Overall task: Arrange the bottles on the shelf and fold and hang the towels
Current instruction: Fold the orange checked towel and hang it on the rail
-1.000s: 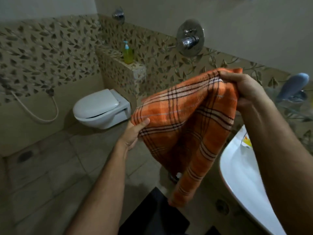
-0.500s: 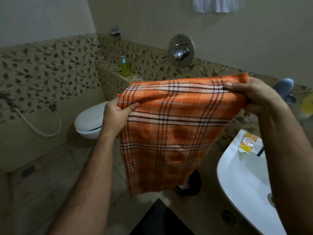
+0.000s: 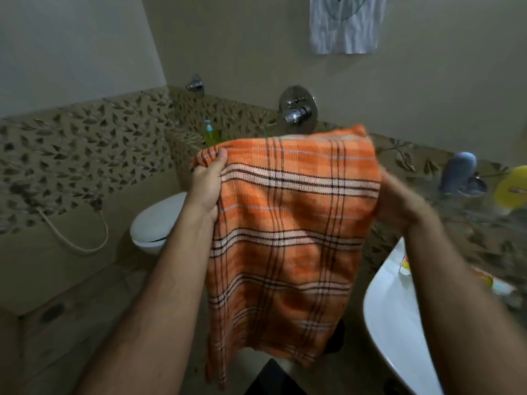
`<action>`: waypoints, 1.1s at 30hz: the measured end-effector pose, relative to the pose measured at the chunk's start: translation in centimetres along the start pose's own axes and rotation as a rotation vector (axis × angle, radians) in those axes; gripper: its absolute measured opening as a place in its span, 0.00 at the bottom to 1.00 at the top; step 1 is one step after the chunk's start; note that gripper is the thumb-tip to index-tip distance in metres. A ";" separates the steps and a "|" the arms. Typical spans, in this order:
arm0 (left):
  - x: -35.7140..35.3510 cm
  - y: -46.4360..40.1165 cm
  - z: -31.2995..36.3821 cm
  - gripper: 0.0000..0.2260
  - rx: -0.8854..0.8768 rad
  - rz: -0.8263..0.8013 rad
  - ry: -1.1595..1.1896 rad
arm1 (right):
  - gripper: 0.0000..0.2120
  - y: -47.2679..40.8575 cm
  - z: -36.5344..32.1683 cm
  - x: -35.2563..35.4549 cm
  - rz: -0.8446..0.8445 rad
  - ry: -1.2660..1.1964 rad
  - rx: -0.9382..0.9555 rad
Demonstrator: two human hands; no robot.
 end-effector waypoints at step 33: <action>7.6 8.5 -16.7 0.50 0.556 -0.086 0.615 | 0.15 -2.4 0.4 -9.6 0.320 -0.334 -0.079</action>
Point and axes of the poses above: each hand's wrist, its own y-axis away from the middle knuckle, its own x-axis out of the back of the hand, z = x × y, the point moved 6 cm from there along -y, towards the middle knuckle, and after that the axes turned 14 degrees about -x, right-handed, at the moved point
